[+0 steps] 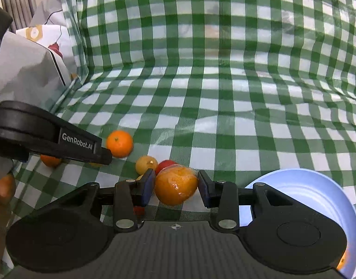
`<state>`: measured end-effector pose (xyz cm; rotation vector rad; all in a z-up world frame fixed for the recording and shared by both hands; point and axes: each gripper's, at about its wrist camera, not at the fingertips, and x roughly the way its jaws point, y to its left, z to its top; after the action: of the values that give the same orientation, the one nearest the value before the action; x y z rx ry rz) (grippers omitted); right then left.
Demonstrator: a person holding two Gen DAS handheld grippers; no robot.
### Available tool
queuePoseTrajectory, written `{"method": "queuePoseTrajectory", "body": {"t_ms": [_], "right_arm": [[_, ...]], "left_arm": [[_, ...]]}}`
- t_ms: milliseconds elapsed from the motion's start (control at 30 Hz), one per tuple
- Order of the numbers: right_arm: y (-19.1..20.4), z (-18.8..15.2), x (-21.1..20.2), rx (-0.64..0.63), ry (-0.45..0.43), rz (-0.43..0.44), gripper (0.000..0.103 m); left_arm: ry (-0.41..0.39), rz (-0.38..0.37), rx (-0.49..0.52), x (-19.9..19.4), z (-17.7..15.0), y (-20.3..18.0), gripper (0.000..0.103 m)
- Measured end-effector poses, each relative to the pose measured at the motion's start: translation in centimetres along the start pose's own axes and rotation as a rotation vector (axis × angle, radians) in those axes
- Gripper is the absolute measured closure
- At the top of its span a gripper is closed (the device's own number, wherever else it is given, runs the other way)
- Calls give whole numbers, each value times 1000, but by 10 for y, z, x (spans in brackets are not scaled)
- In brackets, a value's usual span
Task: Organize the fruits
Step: 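Grasp another orange fruit with the right gripper while the left gripper grasps a yellow fruit, then lower the orange fruit into the plate with the right gripper while the left releases its yellow fruit there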
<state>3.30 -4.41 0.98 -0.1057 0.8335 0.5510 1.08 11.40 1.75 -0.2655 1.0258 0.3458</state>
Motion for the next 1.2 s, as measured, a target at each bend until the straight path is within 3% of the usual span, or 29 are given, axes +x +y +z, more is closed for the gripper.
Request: {"method": "queuePoseTrajectory", "body": {"t_ms": [267, 633, 1200], "right_arm": [[-11, 0, -31, -10, -40, -23, 61], [-47, 1, -56, 13, -59, -80, 61], [-67, -4, -66, 36, -65, -124, 61]], "left_arm": [[-35, 1, 69, -16, -10, -16, 76], [-54, -11, 86, -17, -8, -32, 76], [-60, -25, 122, -15, -14, -53, 76]]}}
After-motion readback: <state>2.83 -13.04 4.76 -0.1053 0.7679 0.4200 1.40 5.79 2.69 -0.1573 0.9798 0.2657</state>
